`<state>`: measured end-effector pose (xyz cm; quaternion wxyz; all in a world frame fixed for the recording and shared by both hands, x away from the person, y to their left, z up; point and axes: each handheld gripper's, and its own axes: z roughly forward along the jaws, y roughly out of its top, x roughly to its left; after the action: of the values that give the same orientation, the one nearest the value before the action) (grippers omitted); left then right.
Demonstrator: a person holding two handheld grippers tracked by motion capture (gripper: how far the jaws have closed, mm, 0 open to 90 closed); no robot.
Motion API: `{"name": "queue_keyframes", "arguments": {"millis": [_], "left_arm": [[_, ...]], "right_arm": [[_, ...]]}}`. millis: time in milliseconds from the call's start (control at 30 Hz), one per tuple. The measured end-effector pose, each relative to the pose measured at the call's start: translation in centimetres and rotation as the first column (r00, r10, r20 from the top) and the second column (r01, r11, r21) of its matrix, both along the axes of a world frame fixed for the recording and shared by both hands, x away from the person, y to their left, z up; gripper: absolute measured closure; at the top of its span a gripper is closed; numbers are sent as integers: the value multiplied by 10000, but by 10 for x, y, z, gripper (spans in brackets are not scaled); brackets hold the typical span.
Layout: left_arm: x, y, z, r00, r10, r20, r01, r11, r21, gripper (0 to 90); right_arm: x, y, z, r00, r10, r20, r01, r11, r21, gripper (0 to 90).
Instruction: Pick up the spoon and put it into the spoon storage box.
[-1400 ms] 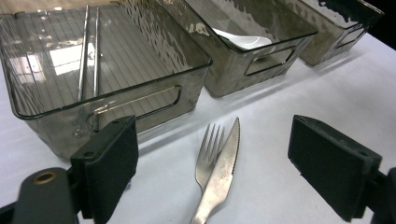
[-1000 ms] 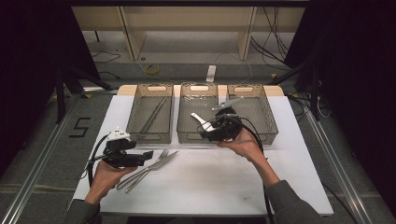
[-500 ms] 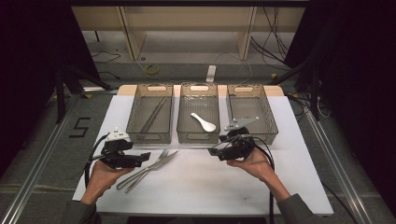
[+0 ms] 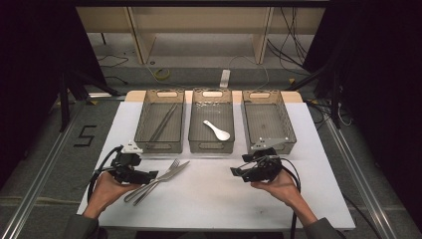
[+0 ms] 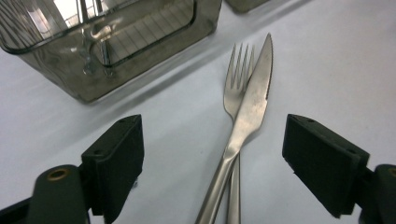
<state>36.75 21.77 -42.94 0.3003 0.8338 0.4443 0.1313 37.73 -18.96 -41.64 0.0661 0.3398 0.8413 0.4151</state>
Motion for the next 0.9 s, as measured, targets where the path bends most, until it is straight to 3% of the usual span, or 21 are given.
{"name": "queue_keyframes", "arguments": {"millis": [500, 900], "left_arm": [[4, 2, -10, 9956, -128, -925, 203, 9965, 807, 219], [4, 3, -18, 9883, -211, -1511, 438, 9879, 1489, 240]], "right_arm": [[-16, -15, -11, 9995, -325, 15, 325, 9992, 248, 277], [-25, -25, -13, 9985, -539, -17, 539, 9982, 248, 257]]}}
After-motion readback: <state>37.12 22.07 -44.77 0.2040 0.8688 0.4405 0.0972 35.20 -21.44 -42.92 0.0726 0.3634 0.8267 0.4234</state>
